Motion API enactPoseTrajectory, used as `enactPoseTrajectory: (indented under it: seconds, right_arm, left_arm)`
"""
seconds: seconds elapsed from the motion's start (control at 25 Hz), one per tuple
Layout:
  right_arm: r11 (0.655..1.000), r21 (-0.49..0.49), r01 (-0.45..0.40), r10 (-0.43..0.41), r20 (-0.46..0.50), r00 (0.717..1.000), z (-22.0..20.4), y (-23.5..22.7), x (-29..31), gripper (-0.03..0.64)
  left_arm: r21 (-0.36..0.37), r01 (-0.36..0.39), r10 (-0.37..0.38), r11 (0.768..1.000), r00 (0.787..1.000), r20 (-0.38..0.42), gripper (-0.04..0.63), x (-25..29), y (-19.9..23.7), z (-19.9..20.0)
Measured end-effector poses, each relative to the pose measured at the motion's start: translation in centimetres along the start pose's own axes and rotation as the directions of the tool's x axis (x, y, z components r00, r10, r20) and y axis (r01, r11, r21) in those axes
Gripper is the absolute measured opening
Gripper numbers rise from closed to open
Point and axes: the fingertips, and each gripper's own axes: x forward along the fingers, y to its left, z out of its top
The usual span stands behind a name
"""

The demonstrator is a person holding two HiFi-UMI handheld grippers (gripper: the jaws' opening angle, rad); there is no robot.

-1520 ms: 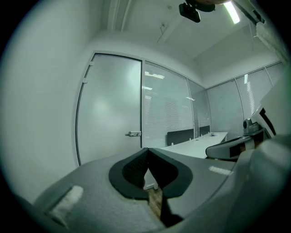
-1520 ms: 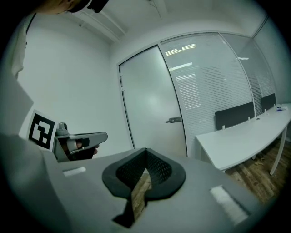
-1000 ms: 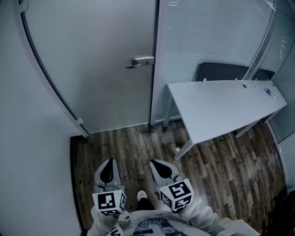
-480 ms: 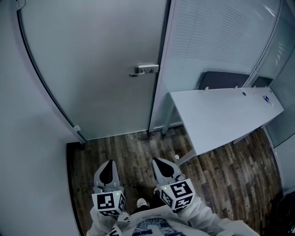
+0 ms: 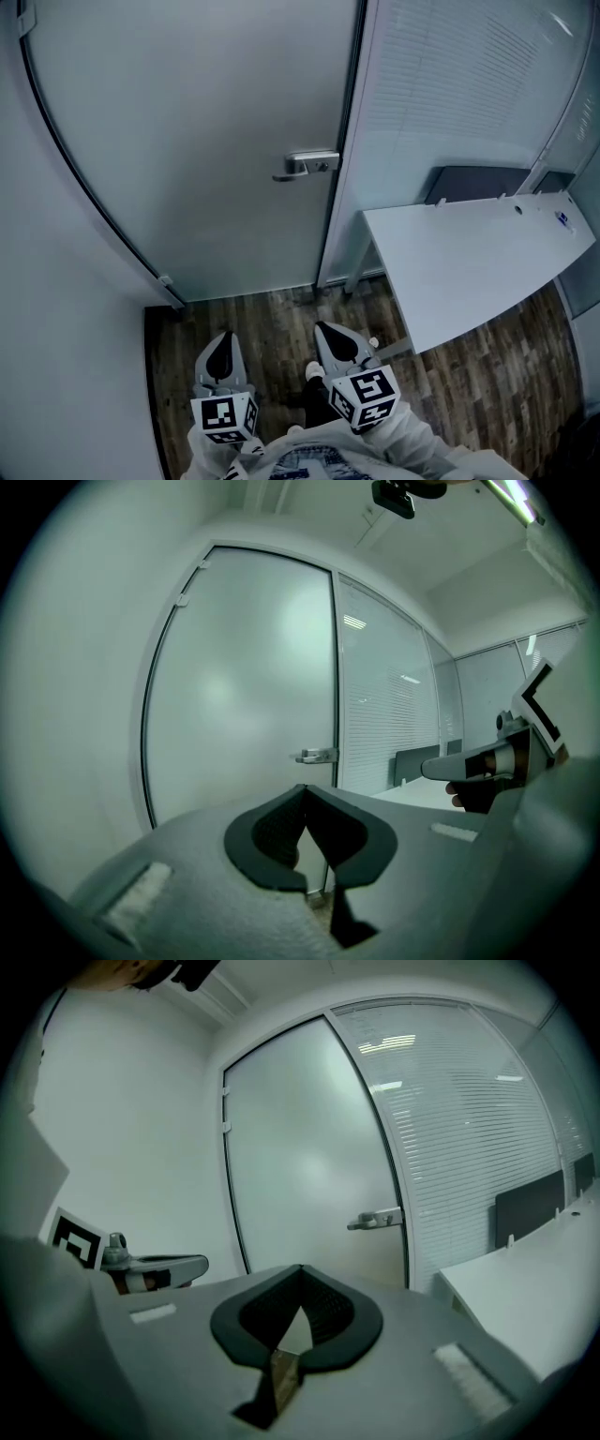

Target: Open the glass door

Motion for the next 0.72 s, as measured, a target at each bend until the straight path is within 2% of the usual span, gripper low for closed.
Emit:
enactPoseTrajectory:
  seconds: [0.2,0.72]
  right_arm:
    - [1.000,-0.016,-0.019,0.019,0.036,0.999,3.5,-3.7,4.9,0.005]
    - [1.000,-0.002,-0.028,0.028,-0.023,0.999,5.8,-13.2,12.8,0.005]
  left_arm:
    - [0.020,-0.006,0.006,1.000,1.000,0.014,0.005,6.5,-0.1,2.4]
    - [0.033,0.008,-0.007,0.999,0.999,-0.032,0.005,18.9,-3.0,3.7]
